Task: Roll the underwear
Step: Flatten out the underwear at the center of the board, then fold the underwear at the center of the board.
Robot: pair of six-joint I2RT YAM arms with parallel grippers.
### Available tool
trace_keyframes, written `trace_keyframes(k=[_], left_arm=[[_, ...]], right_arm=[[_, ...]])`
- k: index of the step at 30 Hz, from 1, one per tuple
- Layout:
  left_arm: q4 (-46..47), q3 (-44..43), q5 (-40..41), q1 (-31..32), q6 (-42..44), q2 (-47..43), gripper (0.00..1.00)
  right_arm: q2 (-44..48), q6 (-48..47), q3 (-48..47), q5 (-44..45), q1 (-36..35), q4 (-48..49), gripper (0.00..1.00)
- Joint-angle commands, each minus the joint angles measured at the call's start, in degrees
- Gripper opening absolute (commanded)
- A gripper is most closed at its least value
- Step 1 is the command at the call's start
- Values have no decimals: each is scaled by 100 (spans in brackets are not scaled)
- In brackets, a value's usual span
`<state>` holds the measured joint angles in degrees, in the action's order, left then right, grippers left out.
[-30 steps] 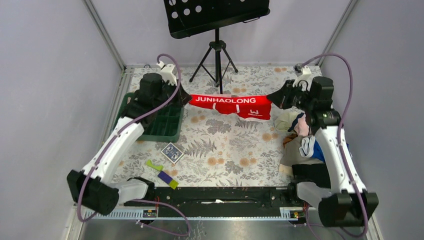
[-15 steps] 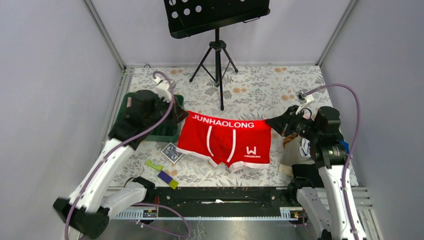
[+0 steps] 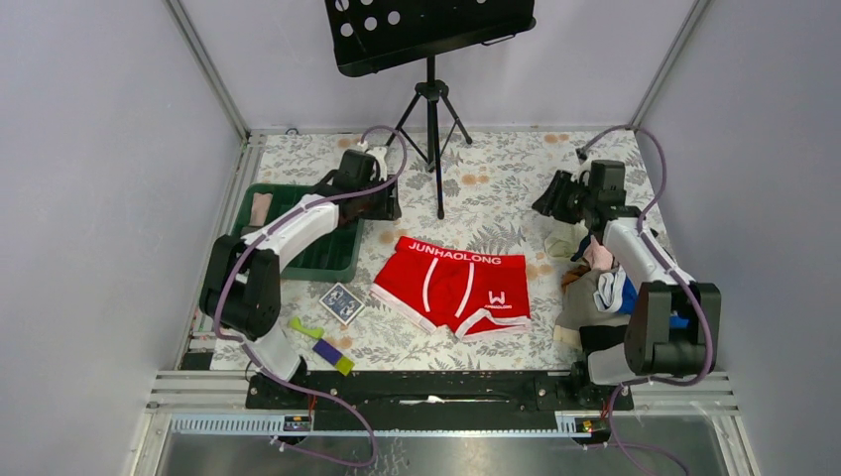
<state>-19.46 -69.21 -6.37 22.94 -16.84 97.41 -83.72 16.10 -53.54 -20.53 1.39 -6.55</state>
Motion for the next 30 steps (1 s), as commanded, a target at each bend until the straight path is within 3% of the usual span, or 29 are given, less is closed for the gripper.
trace_keyframes(k=[1, 6, 10, 15, 21, 30], left_arm=[[110, -291, -915, 18, 404, -377, 49], [-282, 49, -1374, 54, 593, -189, 41], [-317, 384, -1360, 116, 556, -147, 40], [-460, 422, -1397, 287, 768, 33, 40], [-506, 527, -1645, 520, 857, 438, 29], [-461, 1253, -1824, 1193, 604, 191, 27]], right_arm=[[379, -482, -102, -318, -279, -237, 45], [159, -573, 343, -601, -353, -806, 20], [-42, -517, 531, -765, -465, -896, 11], [-681, -457, 358, -718, -644, -757, 5], [-1364, -724, 49, -238, -701, -815, 2], [-2331, -895, -836, -40, -703, -845, 1]])
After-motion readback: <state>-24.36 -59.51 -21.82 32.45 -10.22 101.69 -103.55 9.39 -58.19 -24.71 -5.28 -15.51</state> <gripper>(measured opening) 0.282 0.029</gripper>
